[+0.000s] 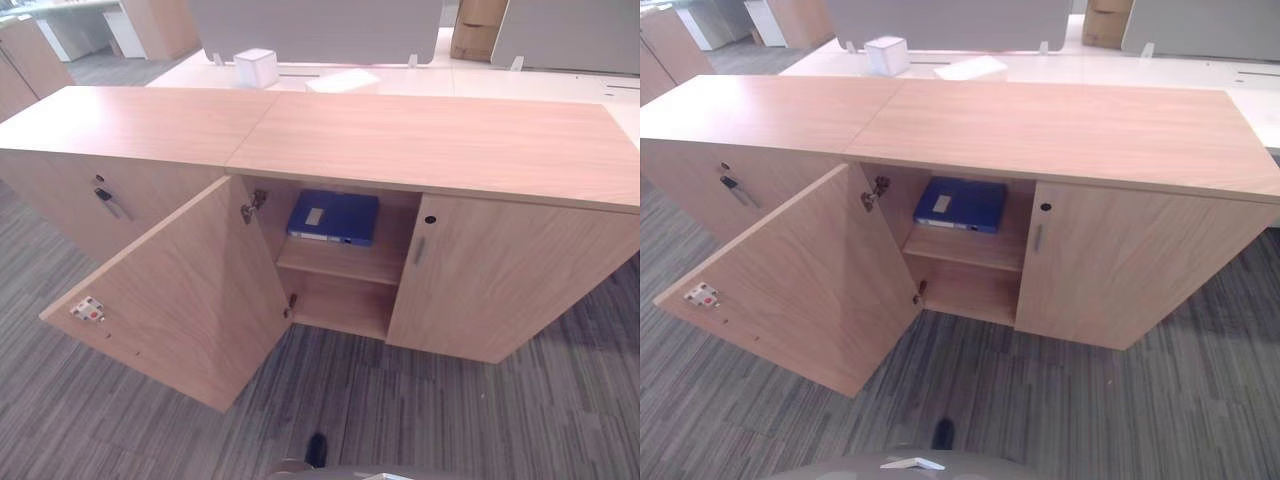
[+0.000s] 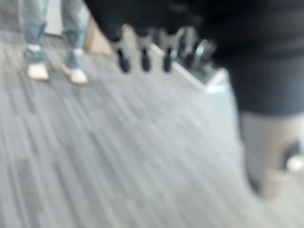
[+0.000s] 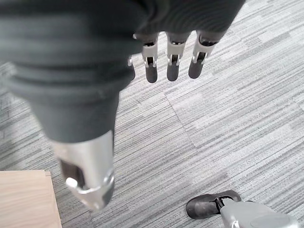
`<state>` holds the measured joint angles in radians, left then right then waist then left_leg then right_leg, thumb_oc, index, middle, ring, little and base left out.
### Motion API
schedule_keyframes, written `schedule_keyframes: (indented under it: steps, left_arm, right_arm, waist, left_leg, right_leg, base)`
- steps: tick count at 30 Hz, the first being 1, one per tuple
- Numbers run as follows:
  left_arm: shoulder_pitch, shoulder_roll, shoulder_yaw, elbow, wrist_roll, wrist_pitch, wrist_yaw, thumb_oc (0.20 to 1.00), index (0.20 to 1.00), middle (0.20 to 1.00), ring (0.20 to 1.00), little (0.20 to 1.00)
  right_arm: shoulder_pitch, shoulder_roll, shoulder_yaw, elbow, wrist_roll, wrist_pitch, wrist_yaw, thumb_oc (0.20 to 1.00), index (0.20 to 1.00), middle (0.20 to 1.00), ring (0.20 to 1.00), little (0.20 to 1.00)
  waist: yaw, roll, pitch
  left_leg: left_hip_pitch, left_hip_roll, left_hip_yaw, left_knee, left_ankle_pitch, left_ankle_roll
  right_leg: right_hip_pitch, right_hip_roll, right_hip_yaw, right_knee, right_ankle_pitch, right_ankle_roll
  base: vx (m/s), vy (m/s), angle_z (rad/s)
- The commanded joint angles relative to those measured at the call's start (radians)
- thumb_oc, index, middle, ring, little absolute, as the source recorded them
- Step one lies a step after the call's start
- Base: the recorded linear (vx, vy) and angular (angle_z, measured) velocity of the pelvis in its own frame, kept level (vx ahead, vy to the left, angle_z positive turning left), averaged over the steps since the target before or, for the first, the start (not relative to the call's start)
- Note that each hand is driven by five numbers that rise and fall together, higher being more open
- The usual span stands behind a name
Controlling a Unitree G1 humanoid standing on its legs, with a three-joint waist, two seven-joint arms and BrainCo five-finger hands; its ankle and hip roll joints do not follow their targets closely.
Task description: Put the empty folder in the office cabinet
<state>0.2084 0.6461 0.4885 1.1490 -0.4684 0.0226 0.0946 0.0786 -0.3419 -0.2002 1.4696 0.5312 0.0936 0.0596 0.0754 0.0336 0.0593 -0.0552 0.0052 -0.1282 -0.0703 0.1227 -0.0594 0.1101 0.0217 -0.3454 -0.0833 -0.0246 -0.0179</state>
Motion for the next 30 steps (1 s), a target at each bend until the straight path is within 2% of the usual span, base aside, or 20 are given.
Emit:
schedule_keyframes:
  steps: [1, 4, 5, 6, 8, 11, 14, 20, 23, 24, 26, 28, 29, 30]
  left_arm:
    - [-0.02, -0.042, -0.024, -0.253, -0.036, -0.105, 0.08, 1.0, 1.0, 1.0, 1.0, 1.0]
    - [-0.015, -0.146, -0.068, -0.52, -0.028, -0.129, 0.105, 1.0, 1.0, 1.0, 1.0, 1.0]
    - [-0.014, -0.147, -0.067, -0.521, -0.028, -0.128, 0.105, 1.0, 1.0, 1.0, 1.0, 1.0]
    - [-0.005, -0.218, -0.111, -0.702, -0.012, -0.144, 0.101, 1.0, 1.0, 1.0, 1.0, 1.0]
    - [0.016, -0.272, -0.142, -0.842, 0.013, -0.139, 0.093, 1.0, 1.0, 1.0, 1.0, 1.0]
    - [0.022, -0.292, -0.167, -0.928, 0.021, -0.138, 0.074, 1.0, 1.0, 1.0, 1.0, 1.0]
    - [0.021, -0.278, -0.194, -1.005, 0.031, -0.122, 0.031, 1.0, 1.0, 1.0, 1.0, 1.0]
    - [0.013, -0.24, -0.174, -0.973, 0.061, -0.123, 0.046, 1.0, 1.0, 1.0, 1.0, 1.0]
    - [0.02, -0.213, -0.121, -0.91, 0.104, -0.115, 0.086, 1.0, 1.0, 1.0, 1.0, 1.0]
    - [0.044, -0.18, -0.049, -0.791, 0.115, -0.11, 0.12, 1.0, 1.0, 1.0, 1.0, 1.0]
    - [0.047, -0.123, -0.002, -0.655, 0.113, -0.102, 0.13, 1.0, 1.0, 1.0, 1.0, 1.0]
    - [0.053, -0.081, 0.029, -0.537, 0.105, -0.094, 0.134, 1.0, 1.0, 1.0, 1.0, 1.0]
    - [0.051, -0.077, 0.028, -0.53, 0.103, -0.098, 0.132, 1.0, 1.0, 1.0, 1.0, 1.0]
    - [0.047, -0.016, 0.038, -0.392, 0.125, -0.087, 0.127, 1.0, 1.0, 1.0, 1.0, 1.0]
  right_arm:
    - [0.008, 0.024, 0.021, 0.013, -0.013, -0.009, -0.009, 1.0, 1.0, 1.0, 1.0, 1.0]
    - [0.01, 0.03, 0.028, -0.002, -0.038, -0.014, -0.01, 1.0, 1.0, 1.0, 1.0, 1.0]
    - [0.011, 0.03, 0.028, -0.002, -0.038, -0.014, -0.01, 1.0, 1.0, 1.0, 1.0, 1.0]
    - [0.013, 0.035, 0.036, -0.014, -0.056, -0.017, -0.012, 1.0, 1.0, 1.0, 1.0, 1.0]
    - [0.014, 0.034, 0.038, -0.023, -0.065, -0.018, -0.01, 1.0, 1.0, 1.0, 1.0, 1.0]
    - [0.015, 0.034, 0.038, -0.027, -0.065, -0.019, -0.008, 1.0, 1.0, 1.0, 1.0, 1.0]
    - [0.023, 0.031, 0.027, -0.026, -0.065, -0.016, -0.002, 1.0, 1.0, 1.0, 1.0, 1.0]
    - [0.033, 0.034, 0.02, -0.019, -0.065, -0.013, 0.001, 1.0, 1.0, 1.0, 1.0, 1.0]
    - [0.037, 0.039, 0.013, -0.019, -0.064, -0.009, -0.001, 1.0, 1.0, 1.0, 1.0, 1.0]
    - [0.04, 0.04, 0.001, -0.021, -0.052, -0.006, -0.004, 1.0, 1.0, 1.0, 1.0, 1.0]
    - [0.041, 0.047, -0.002, -0.024, -0.039, -0.002, -0.004, 1.0, 1.0, 1.0, 1.0, 1.0]
    - [0.042, 0.048, -0.005, -0.022, -0.029, 0.0, -0.007, 1.0, 1.0, 1.0, 1.0, 1.0]
    - [0.042, 0.05, -0.005, -0.023, -0.028, 0.0, -0.007, 1.0, 1.0, 1.0, 1.0, 1.0]
    - [0.04, 0.048, 0.0, -0.016, -0.02, 0.001, -0.007, 1.0, 1.0, 1.0, 1.0, 1.0]
  waist:
    - [-0.002, -0.024, -0.03]
    - [-0.01, -0.031, -0.03]
    - [-0.01, -0.031, -0.031]
    - [-0.014, -0.039, -0.027]
    - [-0.016, -0.042, -0.026]
    - [-0.019, -0.045, -0.023]
    - [-0.028, -0.047, -0.023]
    - [-0.033, -0.047, -0.026]
    - [-0.035, -0.046, -0.024]
    - [-0.034, -0.042, -0.025]
    - [-0.035, -0.039, -0.026]
    - [-0.034, -0.035, -0.028]
    - [-0.034, -0.036, -0.028]
    - [-0.035, -0.029, -0.029]
  left_leg:
    - [0.018, 0.069, -0.001, -0.017, -0.05, -0.058]
    - [0.018, 0.065, 0.001, -0.017, -0.05, -0.055]
    - [0.018, 0.065, 0.001, -0.017, -0.05, -0.055]
    - [0.023, 0.064, 0.004, -0.017, -0.056, -0.053]
    - [0.026, 0.063, 0.009, -0.017, -0.061, -0.049]
    - [0.03, 0.062, 0.016, -0.017, -0.066, -0.045]
    - [0.038, 0.063, 0.029, -0.017, -0.076, -0.038]
    - [0.045, 0.059, 0.039, -0.017, -0.084, -0.033]
    - [0.049, 0.057, 0.049, -0.017, -0.09, -0.03]
    - [0.053, 0.056, 0.056, -0.017, -0.092, -0.027]
    - [0.057, 0.054, 0.064, -0.017, -0.095, -0.026]
    - [0.06, 0.054, 0.068, -0.017, -0.096, -0.025]
    - [0.061, 0.054, 0.068, -0.017, -0.096, -0.025]
    - [0.062, 0.052, 0.069, -0.017, -0.095, -0.025]
  right_leg:
    - [-0.041, -0.028, 0.071, 0.037, -0.055, 0.072]
    - [-0.04, -0.03, 0.076, 0.032, -0.048, 0.074]
    - [-0.04, -0.03, 0.076, 0.032, -0.047, 0.074]
    - [-0.037, -0.032, 0.083, 0.029, -0.043, 0.075]
    - [-0.037, -0.034, 0.09, 0.026, -0.038, 0.076]
    - [-0.037, -0.036, 0.099, 0.025, -0.033, 0.079]
    - [-0.035, -0.042, 0.115, 0.021, -0.026, 0.083]
    - [-0.035, -0.047, 0.127, 0.019, -0.02, 0.087]
    - [-0.037, -0.051, 0.14, 0.017, -0.015, 0.091]
    - [-0.038, -0.053, 0.145, 0.016, -0.013, 0.093]
    - [-0.036, -0.054, 0.153, 0.015, -0.014, 0.095]
    - [-0.035, -0.055, 0.154, 0.014, -0.015, 0.097]
    - [-0.034, -0.055, 0.154, 0.014, -0.015, 0.097]
    - [-0.034, -0.056, 0.154, 0.014, -0.015, 0.099]
  base:
    - [0.0, 0.0, 0.0]
    - [0.01, 0.002, -0.01]
    - [-0.01, 0.013, -0.06]
    - [0.01, 0.009, -0.06]
    - [0.01, 0.018, -0.06]
    - [0.01, 0.021, -0.15]
    - [0.02, 0.034, -0.12]
    - [0.02, 0.024, -0.07]
    - [0.02, 0.02, -0.1]
    - [0.02, 0.014, -0.17]
    - [0.03, 0.023, -0.25]
    - [0.02, 0.015, -0.14]
    - [0.0, 0.0, 0.0]
    - [0.0, 0.0, 0.0]
